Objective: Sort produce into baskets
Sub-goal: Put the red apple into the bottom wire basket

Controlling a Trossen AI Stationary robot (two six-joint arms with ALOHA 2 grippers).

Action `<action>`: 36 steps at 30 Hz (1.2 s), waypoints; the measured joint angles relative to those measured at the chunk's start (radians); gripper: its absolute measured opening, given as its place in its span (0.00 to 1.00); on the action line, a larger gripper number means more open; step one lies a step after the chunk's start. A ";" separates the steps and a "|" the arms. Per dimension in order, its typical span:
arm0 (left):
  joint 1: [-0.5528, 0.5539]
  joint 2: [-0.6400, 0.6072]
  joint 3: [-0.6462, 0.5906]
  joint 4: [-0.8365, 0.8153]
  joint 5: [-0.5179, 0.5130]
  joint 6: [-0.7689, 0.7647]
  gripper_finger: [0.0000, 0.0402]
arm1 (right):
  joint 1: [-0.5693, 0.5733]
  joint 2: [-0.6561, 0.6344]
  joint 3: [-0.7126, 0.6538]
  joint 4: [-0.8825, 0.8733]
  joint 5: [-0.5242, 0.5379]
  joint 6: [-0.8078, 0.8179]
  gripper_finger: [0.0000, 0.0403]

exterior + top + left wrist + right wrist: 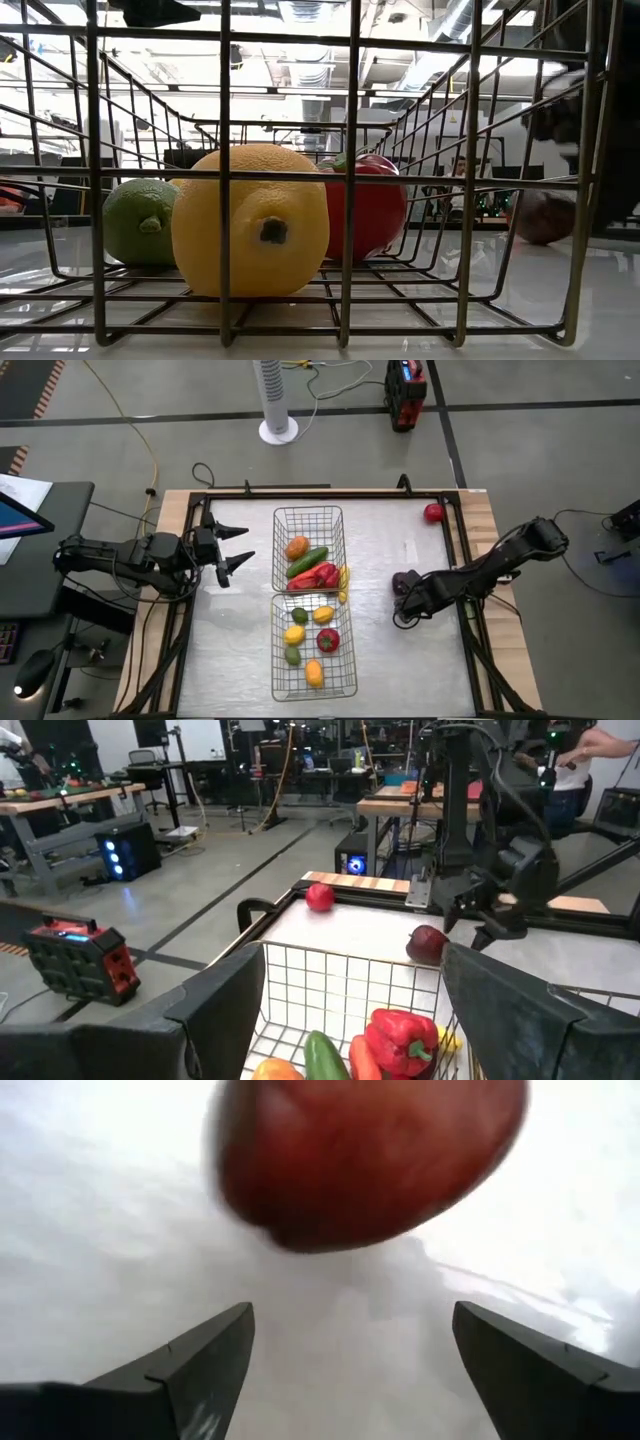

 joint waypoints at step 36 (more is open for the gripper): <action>0.000 0.000 0.000 -0.008 0.011 0.004 0.73 | -0.216 0.002 -0.111 0.146 0.209 -0.085 0.91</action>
